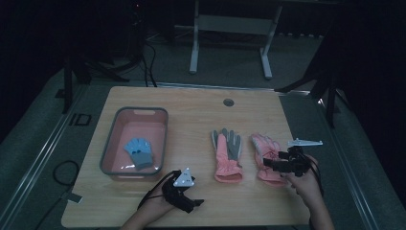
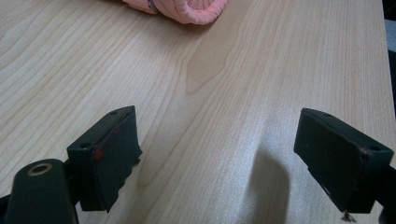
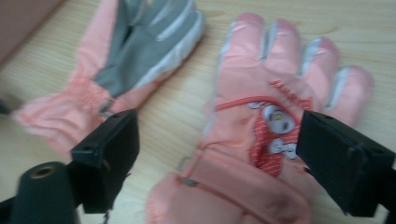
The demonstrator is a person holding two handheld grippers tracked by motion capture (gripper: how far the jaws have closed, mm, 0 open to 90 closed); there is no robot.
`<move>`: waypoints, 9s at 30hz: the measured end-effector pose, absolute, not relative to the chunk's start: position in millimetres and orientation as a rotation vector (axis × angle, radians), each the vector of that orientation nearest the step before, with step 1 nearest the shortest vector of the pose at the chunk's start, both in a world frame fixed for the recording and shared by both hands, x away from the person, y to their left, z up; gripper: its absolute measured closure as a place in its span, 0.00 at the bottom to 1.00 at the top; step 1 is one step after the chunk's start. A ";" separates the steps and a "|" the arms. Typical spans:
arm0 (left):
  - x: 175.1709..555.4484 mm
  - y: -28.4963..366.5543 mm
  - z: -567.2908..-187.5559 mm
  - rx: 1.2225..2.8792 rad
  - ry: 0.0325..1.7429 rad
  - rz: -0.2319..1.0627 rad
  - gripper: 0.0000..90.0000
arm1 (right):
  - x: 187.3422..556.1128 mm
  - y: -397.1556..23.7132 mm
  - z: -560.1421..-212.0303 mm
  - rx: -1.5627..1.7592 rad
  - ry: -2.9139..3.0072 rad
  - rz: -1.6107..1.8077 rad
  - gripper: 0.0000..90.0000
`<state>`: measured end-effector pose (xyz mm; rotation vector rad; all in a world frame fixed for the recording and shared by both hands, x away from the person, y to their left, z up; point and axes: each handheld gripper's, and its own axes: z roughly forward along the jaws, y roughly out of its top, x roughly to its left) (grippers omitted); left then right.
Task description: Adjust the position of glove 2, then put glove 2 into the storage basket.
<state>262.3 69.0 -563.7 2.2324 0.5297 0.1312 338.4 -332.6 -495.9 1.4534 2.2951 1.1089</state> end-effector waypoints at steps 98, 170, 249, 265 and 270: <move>262.0 68.3 -564.4 2.236 0.527 0.133 0.16 | 339.2 -177.6 -493.3 1.524 2.128 1.032 0.95; 393.9 -12.6 -528.7 2.120 1.141 -0.037 0.27 | 381.8 -243.4 -521.0 1.546 2.457 1.108 0.42; 376.0 228.0 -371.6 2.097 1.211 0.038 0.73 | 392.2 0.7 -392.4 1.151 2.520 1.394 0.85; 390.9 275.3 -419.7 2.108 1.306 -0.011 0.73 | 407.2 59.9 -439.9 1.183 2.572 1.350 0.85; 393.3 281.4 -442.0 2.112 1.347 -0.075 0.72 | 409.4 68.9 -460.2 1.218 2.610 1.289 0.85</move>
